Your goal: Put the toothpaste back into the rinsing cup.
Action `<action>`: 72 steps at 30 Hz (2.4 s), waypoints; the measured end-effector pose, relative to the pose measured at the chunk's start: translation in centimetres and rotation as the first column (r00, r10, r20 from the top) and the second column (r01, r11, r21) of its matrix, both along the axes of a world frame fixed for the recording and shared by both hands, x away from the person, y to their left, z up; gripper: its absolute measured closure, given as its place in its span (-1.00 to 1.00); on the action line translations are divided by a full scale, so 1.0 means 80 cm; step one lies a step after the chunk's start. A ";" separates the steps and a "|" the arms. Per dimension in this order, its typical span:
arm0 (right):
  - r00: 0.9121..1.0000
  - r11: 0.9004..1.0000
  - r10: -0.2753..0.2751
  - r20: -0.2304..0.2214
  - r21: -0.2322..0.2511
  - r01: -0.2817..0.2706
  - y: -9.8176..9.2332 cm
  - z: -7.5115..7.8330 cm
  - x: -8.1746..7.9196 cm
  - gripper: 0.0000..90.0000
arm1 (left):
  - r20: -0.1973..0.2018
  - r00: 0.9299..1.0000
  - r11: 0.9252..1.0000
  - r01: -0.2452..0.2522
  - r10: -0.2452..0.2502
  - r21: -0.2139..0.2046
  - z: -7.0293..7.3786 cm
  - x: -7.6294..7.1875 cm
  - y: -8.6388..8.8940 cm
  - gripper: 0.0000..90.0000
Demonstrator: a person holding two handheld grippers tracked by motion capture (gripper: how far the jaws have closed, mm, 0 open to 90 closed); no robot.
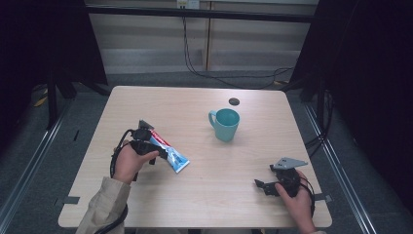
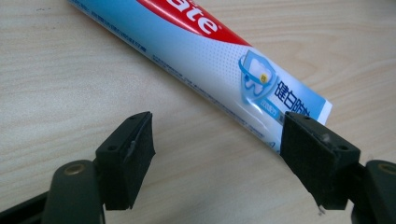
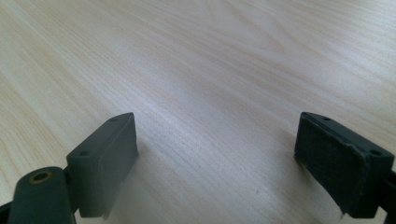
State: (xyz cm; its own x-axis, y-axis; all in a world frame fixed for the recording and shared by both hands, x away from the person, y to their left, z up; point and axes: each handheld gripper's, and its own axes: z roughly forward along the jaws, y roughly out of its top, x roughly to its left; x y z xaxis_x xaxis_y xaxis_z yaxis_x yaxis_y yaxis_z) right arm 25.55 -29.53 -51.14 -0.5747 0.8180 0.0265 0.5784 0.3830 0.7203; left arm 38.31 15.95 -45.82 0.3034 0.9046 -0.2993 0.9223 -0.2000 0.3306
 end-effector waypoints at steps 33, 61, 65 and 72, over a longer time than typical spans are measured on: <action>1.000 1.000 0.006 0.000 0.002 -0.006 0.000 0.000 0.001 -0.72 | -0.055 0.982 0.982 -0.179 0.182 0.055 -0.009 0.037 -0.023 -0.46; 1.000 1.000 0.005 0.000 -0.001 -0.005 0.000 0.000 0.001 -0.72 | -0.091 0.975 0.978 -0.198 0.203 0.062 -0.017 0.042 -0.041 -0.37; 1.000 1.000 0.005 0.000 0.000 -0.005 0.000 0.000 0.001 -0.72 | -0.078 0.978 0.977 -0.183 0.192 0.113 -0.015 0.040 -0.042 -0.19; 1.000 1.000 0.006 0.000 0.002 -0.006 0.000 0.000 0.001 -0.72 | -0.091 0.982 0.978 -0.150 0.164 0.148 -0.014 0.040 -0.042 0.06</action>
State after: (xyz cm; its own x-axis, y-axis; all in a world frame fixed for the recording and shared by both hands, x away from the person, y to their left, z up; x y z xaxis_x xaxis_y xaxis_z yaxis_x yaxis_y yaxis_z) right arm 25.63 -29.54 -51.16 -0.5796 0.8144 0.0278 0.5761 0.3854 0.7209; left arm 41.48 12.59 -46.92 0.1286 0.9736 -0.1888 0.9732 -0.0873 0.2125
